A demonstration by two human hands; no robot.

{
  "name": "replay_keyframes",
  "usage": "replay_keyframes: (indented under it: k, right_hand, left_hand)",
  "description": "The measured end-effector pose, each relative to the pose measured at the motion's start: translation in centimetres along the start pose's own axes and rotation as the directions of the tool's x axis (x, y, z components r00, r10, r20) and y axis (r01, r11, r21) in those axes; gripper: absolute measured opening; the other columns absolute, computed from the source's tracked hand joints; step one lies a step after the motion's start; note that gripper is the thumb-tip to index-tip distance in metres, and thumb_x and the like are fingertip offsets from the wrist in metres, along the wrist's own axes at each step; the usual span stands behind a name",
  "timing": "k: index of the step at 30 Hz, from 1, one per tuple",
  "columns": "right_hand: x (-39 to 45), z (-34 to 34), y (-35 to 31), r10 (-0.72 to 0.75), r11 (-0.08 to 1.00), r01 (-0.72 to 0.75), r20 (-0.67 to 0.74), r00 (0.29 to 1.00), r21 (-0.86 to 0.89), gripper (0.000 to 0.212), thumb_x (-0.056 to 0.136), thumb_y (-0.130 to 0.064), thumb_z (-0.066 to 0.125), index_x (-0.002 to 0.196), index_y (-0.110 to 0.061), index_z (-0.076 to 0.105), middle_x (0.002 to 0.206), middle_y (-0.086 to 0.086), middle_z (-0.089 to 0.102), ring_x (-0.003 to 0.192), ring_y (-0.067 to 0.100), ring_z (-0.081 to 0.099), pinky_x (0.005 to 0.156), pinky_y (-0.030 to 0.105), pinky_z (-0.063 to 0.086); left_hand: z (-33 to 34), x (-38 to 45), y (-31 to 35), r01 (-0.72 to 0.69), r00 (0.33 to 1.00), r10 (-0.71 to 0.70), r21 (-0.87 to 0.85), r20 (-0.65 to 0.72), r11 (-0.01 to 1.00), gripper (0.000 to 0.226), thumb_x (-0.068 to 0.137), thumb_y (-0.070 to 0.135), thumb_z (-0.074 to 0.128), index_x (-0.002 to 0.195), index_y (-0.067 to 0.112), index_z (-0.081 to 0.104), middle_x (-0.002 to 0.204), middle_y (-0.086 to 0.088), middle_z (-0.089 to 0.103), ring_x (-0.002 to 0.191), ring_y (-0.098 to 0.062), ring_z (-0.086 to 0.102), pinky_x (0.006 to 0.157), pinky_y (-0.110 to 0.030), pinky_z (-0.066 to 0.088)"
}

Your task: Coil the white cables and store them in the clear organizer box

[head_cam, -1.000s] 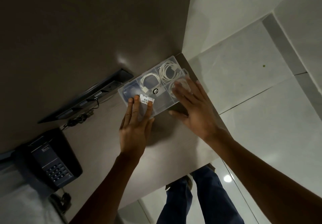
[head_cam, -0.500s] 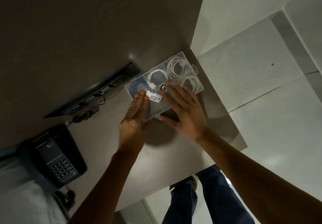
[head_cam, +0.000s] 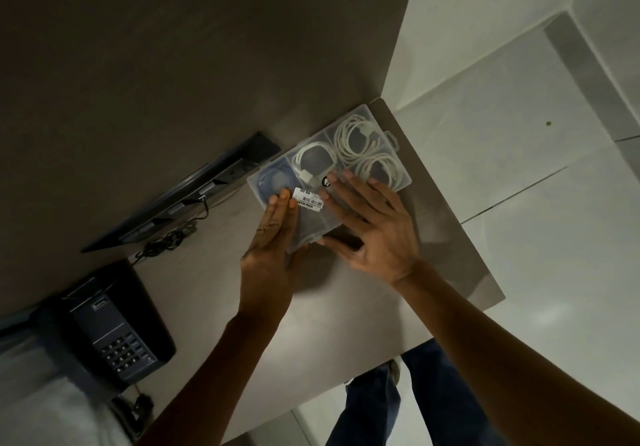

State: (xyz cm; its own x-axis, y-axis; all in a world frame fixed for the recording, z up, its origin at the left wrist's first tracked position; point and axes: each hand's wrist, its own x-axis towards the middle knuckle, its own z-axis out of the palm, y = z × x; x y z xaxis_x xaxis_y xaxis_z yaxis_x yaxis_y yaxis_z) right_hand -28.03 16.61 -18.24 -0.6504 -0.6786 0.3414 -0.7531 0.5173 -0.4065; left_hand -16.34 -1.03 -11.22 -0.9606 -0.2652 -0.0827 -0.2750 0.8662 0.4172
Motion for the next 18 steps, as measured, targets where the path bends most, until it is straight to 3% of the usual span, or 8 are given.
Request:
replay_keyframes:
  k: [5, 10, 14, 18]
  right_hand:
    - [-0.1, 0.3, 0.2, -0.005, 1.0, 0.006, 0.025, 1.0, -0.024, 0.079, 0.098, -0.065, 0.062, 0.158, -0.016, 0.047, 0.169, 0.009, 0.041, 0.159, 0.029, 0.034, 0.126, 0.053, 0.031]
    - [-0.1, -0.4, -0.6, 0.048, 0.999, -0.049, 0.053, 0.997, 0.013, 0.083, 0.096, -0.067, 0.064, 0.159, -0.016, 0.045, 0.171, 0.01, 0.037, 0.161, 0.031, 0.028, 0.129, 0.062, 0.02]
    - [-0.2, -2.2, -3.0, 0.116, 0.993, -0.118, 0.118, 0.986, 0.008, 0.092, 0.094, -0.071, 0.063, 0.162, -0.013, 0.04, 0.173, 0.012, 0.031, 0.162, 0.032, 0.024, 0.127, 0.066, 0.019]
    - [0.1, -7.2, -4.8, 0.119, 0.991, -0.128, 0.167, 0.979, 0.042, 0.096, 0.092, -0.068, 0.069, 0.161, -0.008, 0.04, 0.172, 0.017, 0.031, 0.161, 0.035, 0.027, 0.126, 0.064, 0.025]
  left_hand:
    - [0.5, -0.1, 0.4, 0.024, 1.0, -0.024, -0.055, -0.002, 0.998, 0.071, 0.098, 0.032, 0.063, 0.158, 0.002, 0.039, 0.168, -0.005, 0.028, 0.158, -0.025, 0.028, 0.129, -0.02, 0.019]
    - [0.1, -0.3, 0.8, 0.046, 0.998, -0.043, -0.073, 0.048, 0.996, 0.071, 0.1, 0.018, 0.068, 0.161, 0.007, 0.033, 0.171, -0.006, 0.026, 0.161, -0.023, 0.021, 0.129, -0.042, 0.03]
    - [-1.1, -0.4, 1.9, 0.043, 0.999, -0.04, -0.096, 0.034, 0.994, 0.071, 0.097, 0.017, 0.074, 0.157, 0.0, 0.039, 0.167, -0.016, 0.035, 0.158, -0.032, 0.029, 0.125, -0.052, 0.036]
    - [-4.1, -0.5, 4.4, 0.085, 0.996, -0.083, -0.132, 0.025, 0.988, 0.075, 0.099, 0.015, 0.07, 0.161, 0.0, 0.03, 0.172, -0.015, 0.024, 0.162, -0.032, 0.018, 0.127, -0.054, 0.032]
